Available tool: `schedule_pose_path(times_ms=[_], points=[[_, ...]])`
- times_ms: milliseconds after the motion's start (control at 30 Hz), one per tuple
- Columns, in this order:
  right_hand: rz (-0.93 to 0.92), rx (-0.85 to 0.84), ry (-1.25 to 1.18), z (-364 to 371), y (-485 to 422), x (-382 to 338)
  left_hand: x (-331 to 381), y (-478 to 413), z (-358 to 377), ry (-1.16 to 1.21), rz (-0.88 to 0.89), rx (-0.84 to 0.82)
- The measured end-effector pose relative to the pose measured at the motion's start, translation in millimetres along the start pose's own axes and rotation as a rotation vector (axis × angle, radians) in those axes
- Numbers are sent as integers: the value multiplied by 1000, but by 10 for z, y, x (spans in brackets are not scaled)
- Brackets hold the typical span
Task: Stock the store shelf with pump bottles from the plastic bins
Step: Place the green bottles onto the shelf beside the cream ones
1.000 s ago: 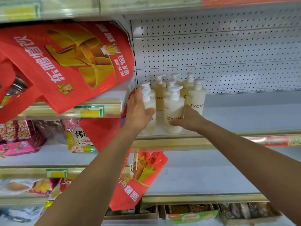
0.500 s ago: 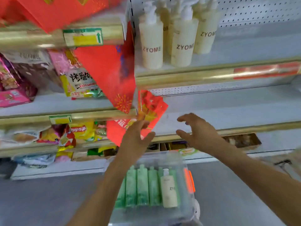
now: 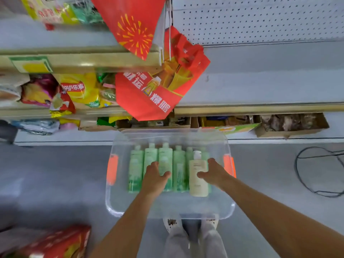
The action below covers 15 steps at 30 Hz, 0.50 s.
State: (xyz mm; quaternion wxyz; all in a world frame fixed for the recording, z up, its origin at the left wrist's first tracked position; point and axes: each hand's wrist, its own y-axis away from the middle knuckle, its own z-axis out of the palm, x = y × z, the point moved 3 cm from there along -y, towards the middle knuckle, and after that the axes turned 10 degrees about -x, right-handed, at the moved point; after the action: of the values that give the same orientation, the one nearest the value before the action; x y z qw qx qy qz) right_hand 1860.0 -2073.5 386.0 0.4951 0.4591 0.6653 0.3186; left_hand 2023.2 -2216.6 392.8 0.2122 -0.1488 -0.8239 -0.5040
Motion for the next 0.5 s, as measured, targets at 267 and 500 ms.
schedule_pose_path(times_ms=[267, 500], points=[[185, 66, -232, 401, -471, 250, -106, -322, 366, -321, -111, 169], [244, 193, -140, 617, -608, 283, -132, -341, 485, -400, -92, 332]])
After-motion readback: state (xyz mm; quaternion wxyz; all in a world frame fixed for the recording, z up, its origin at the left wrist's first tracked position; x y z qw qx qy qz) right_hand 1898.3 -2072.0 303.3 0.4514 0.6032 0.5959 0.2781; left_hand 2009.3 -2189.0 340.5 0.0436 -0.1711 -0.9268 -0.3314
